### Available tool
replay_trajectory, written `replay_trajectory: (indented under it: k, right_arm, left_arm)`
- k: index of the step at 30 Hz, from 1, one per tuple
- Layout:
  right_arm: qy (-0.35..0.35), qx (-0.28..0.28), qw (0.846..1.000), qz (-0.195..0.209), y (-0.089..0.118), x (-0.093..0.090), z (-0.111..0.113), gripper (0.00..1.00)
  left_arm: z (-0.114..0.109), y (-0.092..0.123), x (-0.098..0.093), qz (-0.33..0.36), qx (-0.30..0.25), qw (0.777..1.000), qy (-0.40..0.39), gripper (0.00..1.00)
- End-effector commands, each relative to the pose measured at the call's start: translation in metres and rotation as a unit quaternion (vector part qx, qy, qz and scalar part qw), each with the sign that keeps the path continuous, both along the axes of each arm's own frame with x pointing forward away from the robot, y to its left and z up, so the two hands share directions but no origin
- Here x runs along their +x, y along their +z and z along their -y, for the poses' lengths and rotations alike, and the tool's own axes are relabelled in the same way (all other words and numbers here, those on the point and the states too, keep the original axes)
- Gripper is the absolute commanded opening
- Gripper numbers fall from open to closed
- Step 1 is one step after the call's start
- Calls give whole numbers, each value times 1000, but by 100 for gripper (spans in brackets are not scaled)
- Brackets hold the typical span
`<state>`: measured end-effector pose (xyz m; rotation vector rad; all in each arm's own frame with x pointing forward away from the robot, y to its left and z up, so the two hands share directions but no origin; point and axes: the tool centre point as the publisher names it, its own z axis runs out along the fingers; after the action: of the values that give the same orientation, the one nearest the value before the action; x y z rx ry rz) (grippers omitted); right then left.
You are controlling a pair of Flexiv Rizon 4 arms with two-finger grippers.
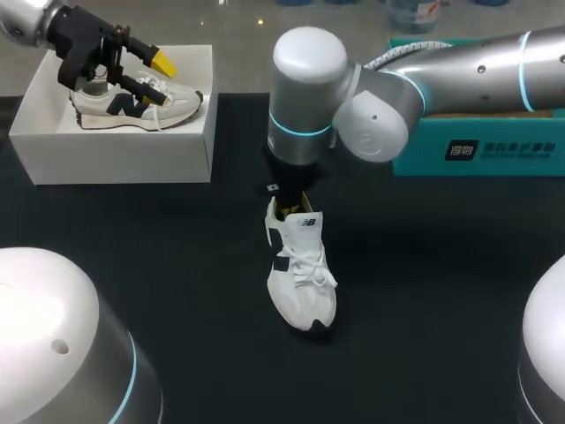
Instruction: Take the shoe out of the shoebox, open the shoe tongue, remove and reinsert the insole, then place the shoe into the shoebox
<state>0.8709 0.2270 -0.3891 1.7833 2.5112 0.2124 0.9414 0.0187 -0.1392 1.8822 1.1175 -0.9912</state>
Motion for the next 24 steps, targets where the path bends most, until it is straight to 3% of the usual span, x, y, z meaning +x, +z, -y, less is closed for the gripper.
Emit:
replay_trajectory:
  k: [1, 4, 10, 14, 24]
  right_arm:
    - [-3, 1, 1000, -10, -12, 2, -2, 0]
    - [-6, 3, 1000, -15, -11, 0, -2, 0]
    - [-28, -15, 999, -7, 15, -5, -1, 0]
    - [-39, -18, 999, -10, 22, -7, 2, 0]
    - [-57, -17, 997, -41, -8, -5, 9, 0]
  left_arm:
    - [0, 0, 1, 0, 1, 1000, -2, 100]
    - [0, 0, 1, 0, 1, 1000, -2, 100]
    - [0, 0, 1, 0, 1, 1000, -2, 100]
    - [0, 0, 1, 0, 1, 1000, -2, 100]
    - [0, 0, 1, 0, 1, 1000, -2, 100]
